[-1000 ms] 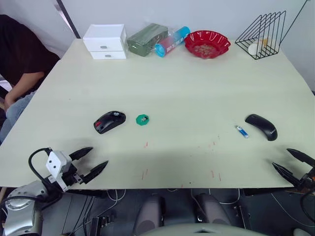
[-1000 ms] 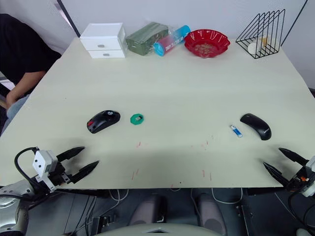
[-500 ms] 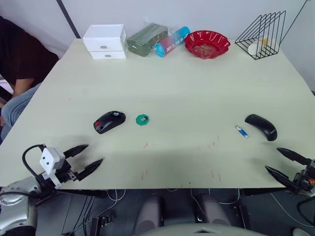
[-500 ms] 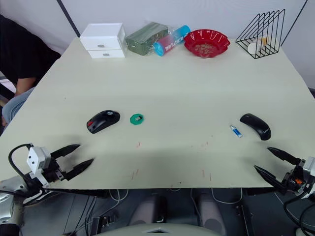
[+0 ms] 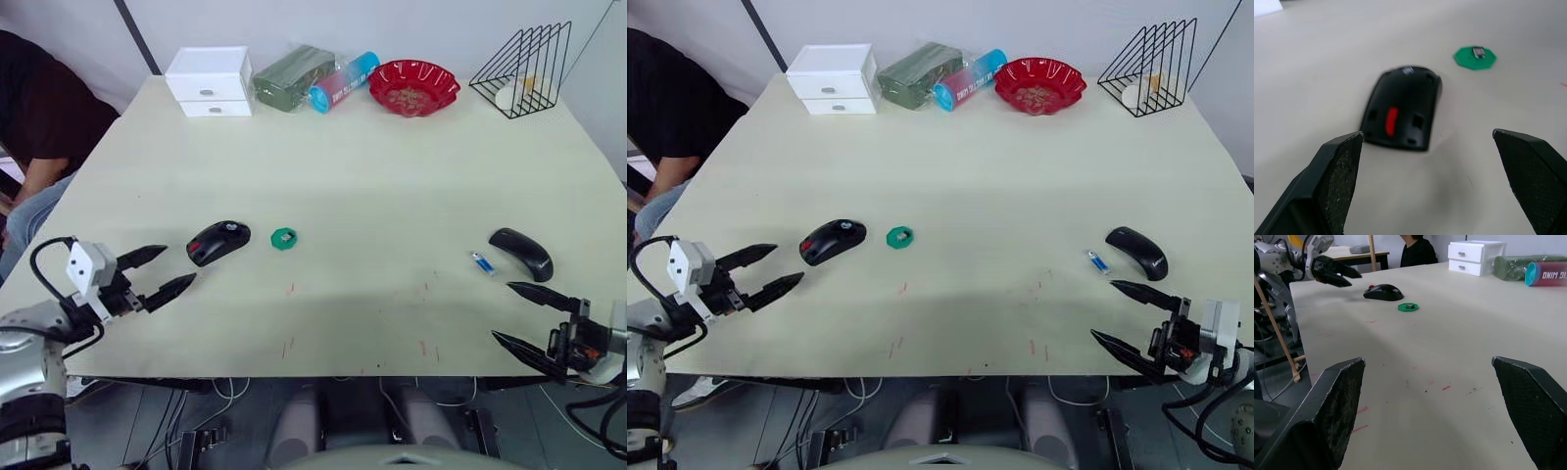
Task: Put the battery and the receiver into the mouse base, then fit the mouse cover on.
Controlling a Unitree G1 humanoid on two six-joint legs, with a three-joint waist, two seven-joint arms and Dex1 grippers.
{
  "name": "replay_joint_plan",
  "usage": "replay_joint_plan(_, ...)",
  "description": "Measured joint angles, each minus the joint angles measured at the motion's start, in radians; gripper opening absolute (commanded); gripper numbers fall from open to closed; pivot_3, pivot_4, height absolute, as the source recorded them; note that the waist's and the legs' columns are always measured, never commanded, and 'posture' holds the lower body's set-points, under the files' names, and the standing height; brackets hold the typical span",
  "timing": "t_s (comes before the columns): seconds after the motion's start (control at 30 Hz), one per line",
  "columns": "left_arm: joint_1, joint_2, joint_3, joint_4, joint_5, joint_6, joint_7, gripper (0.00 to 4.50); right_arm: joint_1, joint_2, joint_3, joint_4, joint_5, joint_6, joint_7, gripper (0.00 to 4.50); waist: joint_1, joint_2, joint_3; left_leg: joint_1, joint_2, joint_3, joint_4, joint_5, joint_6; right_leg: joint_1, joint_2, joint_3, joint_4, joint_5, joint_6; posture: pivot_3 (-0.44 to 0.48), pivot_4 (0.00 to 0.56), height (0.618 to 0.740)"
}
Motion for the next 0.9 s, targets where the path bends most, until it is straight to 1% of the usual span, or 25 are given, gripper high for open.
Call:
replay_joint_plan(0.13, -0.066, 0.017, -0.038, 0.021, 0.018, 0.029, -0.022, 4.5, -0.004, 0.001, 0.001, -0.001, 0.0, 0.002, -0.002, 4.38, 0.001, -0.001, 0.0, 0.0, 0.0, 0.001, 0.0, 0.0, 0.0, 0.0, 0.001, -0.001, 0.001, 0.0, 0.0, 0.0, 0.15, 0.74)
replay_joint_plan(0.3, -0.2, 0.052, -0.088, 0.075, 0.046, 0.042, -0.072, 4.5, -0.002, 0.005, 0.003, -0.024, 0.001, 0.004, -0.013, 4.38, 0.002, -0.002, 0.0, -0.001, -0.001, 0.002, 0.0, 0.0, 0.0, 0.0, 0.001, -0.001, 0.001, 0.0, 0.0, 0.0, 0.15, 0.74)
replay_joint_plan(0.43, -0.303, 0.054, -0.144, 0.178, 0.088, 0.027, -0.116, 4.5, 0.007, 0.006, 0.005, -0.038, 0.001, 0.004, -0.024, 4.38, -0.001, -0.002, 0.0, -0.001, -0.001, 0.003, 0.0, 0.0, 0.0, 0.0, 0.002, -0.001, 0.001, 0.0, 0.0, 0.0, 0.15, 0.74)
replay_joint_plan(0.5, -0.37, 0.054, -0.18, 0.266, 0.121, 0.006, -0.147, 4.5, 0.01, 0.007, 0.005, -0.053, 0.002, 0.004, -0.032, 4.38, -0.001, -0.002, 0.001, -0.001, -0.001, 0.003, 0.0, 0.0, 0.0, 0.0, 0.003, -0.001, 0.001, 0.0, 0.0, 0.0, 0.15, 0.74)
replay_joint_plan(0.53, -0.372, 0.054, -0.18, 0.268, 0.123, 0.006, -0.149, 4.5, 0.01, 0.007, 0.005, -0.054, 0.002, 0.004, -0.032, 4.38, -0.001, -0.002, 0.001, -0.001, -0.001, 0.003, 0.0, 0.0, 0.0, 0.0, 0.003, -0.001, 0.001, 0.0, 0.0, 0.0, 0.15, 0.74)
replay_joint_plan(0.63, -0.459, 0.052, -0.208, 0.379, 0.161, -0.025, -0.152, 4.5, 0.013, 0.008, 0.005, -0.071, 0.004, 0.005, -0.045, 4.38, 0.001, -0.003, 0.001, -0.001, -0.001, 0.002, 0.001, 0.0, 0.0, 0.0, 0.003, -0.002, 0.001, 0.0, 0.0, 0.0, 0.15, 0.74)
replay_joint_plan(0.83, -0.549, 0.03, -0.252, 0.526, 0.227, -0.082, -0.163, 4.5, 0.025, 0.01, 0.004, -0.083, 0.004, 0.004, -0.063, 4.38, 0.003, -0.003, 0.001, -0.002, -0.001, 0.002, 0.001, 0.0, 0.0, 0.0, 0.003, -0.002, 0.001, 0.0, 0.0, 0.0, 0.15, 0.74)
replay_joint_plan(0.9, -0.555, 0.025, -0.258, 0.552, 0.244, -0.096, -0.168, 4.5, 0.027, 0.011, 0.004, -0.084, 0.004, 0.004, -0.067, 4.38, 0.002, -0.003, 0.001, -0.002, -0.001, 0.002, 0.001, 0.0, 0.0, 0.0, 0.003, -0.002, 0.001, 0.0, 0.0, 0.0, 0.15, 0.74)
